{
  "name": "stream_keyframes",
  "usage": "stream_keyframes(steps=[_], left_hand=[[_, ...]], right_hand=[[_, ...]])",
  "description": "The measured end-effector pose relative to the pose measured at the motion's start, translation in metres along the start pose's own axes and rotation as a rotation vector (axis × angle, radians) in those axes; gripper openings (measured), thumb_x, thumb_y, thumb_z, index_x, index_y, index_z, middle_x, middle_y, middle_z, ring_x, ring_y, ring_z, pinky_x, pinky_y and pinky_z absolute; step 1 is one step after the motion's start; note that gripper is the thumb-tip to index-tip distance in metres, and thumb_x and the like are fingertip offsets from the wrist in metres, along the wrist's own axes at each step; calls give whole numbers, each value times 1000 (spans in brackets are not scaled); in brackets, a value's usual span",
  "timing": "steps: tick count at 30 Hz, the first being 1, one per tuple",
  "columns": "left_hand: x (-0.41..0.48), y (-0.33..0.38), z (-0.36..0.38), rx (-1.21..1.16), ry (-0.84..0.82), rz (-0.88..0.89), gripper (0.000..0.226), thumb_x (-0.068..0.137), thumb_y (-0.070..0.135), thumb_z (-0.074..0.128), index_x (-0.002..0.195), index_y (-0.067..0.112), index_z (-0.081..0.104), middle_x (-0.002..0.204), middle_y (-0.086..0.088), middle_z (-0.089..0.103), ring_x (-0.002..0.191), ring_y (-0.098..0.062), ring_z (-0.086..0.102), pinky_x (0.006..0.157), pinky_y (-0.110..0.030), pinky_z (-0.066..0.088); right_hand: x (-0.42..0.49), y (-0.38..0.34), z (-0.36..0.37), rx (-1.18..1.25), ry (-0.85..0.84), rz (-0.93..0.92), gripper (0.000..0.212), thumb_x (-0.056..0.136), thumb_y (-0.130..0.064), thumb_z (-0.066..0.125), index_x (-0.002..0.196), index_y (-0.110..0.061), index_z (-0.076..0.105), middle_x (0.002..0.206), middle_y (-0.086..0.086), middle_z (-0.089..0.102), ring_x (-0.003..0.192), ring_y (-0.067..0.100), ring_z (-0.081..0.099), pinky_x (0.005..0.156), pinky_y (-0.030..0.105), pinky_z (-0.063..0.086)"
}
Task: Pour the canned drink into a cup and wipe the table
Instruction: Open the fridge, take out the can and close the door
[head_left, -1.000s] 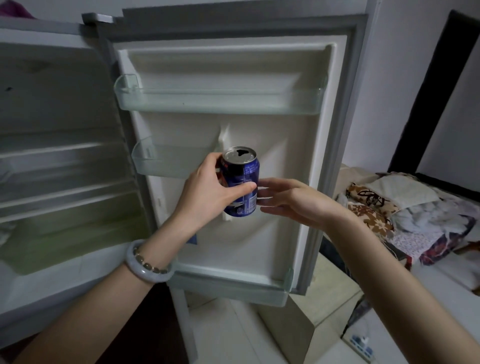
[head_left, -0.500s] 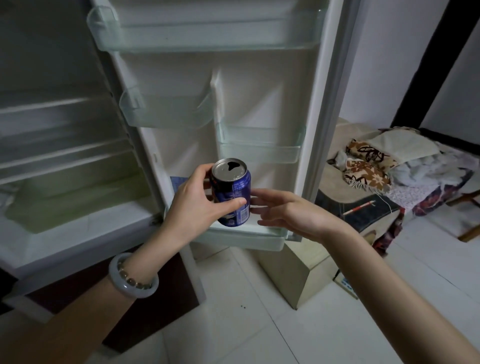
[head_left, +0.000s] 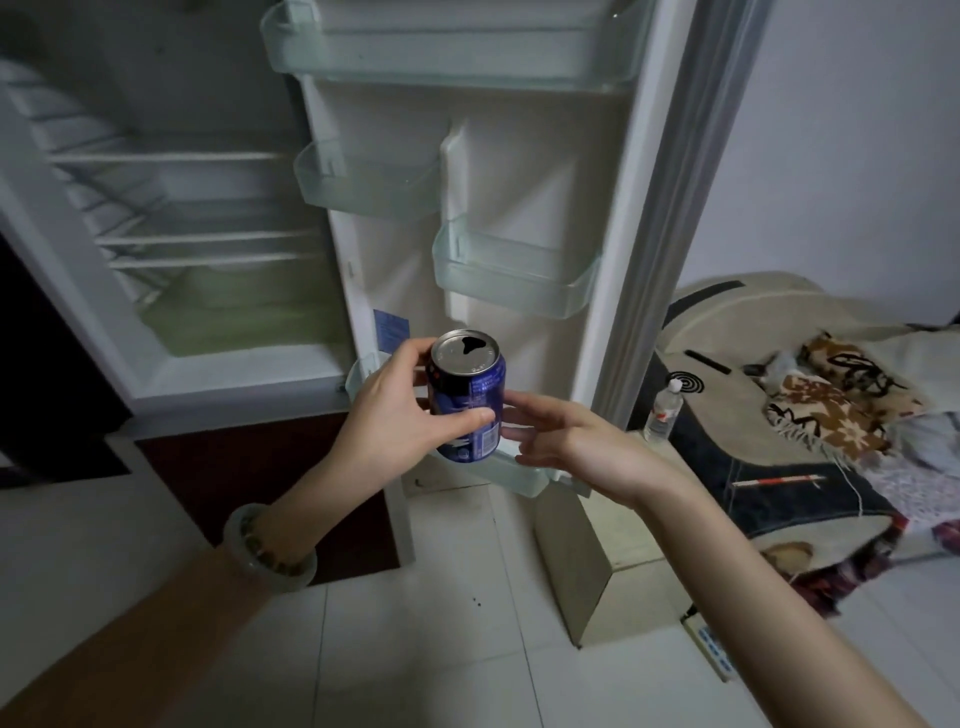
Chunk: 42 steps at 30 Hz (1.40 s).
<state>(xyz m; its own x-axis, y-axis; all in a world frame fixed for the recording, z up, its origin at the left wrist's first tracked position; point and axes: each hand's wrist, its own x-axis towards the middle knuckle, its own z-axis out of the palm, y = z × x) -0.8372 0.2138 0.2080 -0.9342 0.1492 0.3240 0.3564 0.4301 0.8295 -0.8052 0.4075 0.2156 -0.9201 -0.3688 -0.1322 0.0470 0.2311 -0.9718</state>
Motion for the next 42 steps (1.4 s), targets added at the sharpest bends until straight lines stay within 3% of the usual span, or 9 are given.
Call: stream_keyframes(steps=[4,10,16,20,24,29,33,38,42], left_hand=[[-21,16,25,-32,43,-32,79,46,55,80,115,33,49,115,12,62,110,-3,57,92,-38,52],[-43,41,52,2,114,-43,77,48,52,80,114,30,50,112,13,63,107,0,58,88,-35,53],[-44,59,63,0,123,-58,80,46,53,80,117,30,50,112,12,63,106,-2,59,89,-37,54],[-38,63,66,-37,123,-58,83,43,56,82,117,34,49,115,11,63,109,-6,59,91,-40,52],[-31,63,65,-86,146,-58,75,40,58,85,106,48,50,113,8,65,102,-16,65,88,-43,54],[-23,65,60,-61,176,-42,77,41,54,84,109,40,50,111,8,65,101,-14,65,87,-40,55],[-23,63,55,-1,201,-29,75,50,35,90,114,29,51,111,7,64,103,-5,61,86,-28,52],[-26,59,43,42,226,-54,69,56,26,89,113,29,50,109,11,62,100,5,57,84,-23,50],[-33,56,32,69,253,-66,67,57,26,89,110,32,49,107,19,61,99,10,55,82,-20,49]], right_hand=[[-22,10,-17,-18,-36,-14,70,81,24,30,135,-18,41,125,-4,55,95,-10,60,80,10,44],[-50,17,-38,-67,-62,-43,67,83,23,31,134,-18,40,116,-9,55,86,-18,58,79,6,44],[-63,17,-51,-133,-49,-111,61,86,13,42,136,-23,39,123,-7,53,104,-7,52,89,9,43],[-59,24,-63,-305,104,-150,63,87,-6,54,143,-23,34,144,2,42,130,9,40,109,30,34],[-44,29,-87,-460,395,-232,62,86,-11,56,143,-22,35,147,-2,38,134,13,36,111,31,31],[-11,42,-122,-477,699,-249,65,87,-4,51,146,-8,25,153,9,26,142,20,21,115,30,17],[20,60,-148,-503,722,-169,73,79,-4,52,145,-9,21,149,14,30,139,27,26,113,47,27],[34,56,-156,-511,663,-123,78,84,0,52,148,-4,8,155,16,15,143,27,15,117,41,17],[39,57,-160,-482,632,-142,80,85,1,49,149,-5,2,156,16,10,143,28,13,117,45,18]])
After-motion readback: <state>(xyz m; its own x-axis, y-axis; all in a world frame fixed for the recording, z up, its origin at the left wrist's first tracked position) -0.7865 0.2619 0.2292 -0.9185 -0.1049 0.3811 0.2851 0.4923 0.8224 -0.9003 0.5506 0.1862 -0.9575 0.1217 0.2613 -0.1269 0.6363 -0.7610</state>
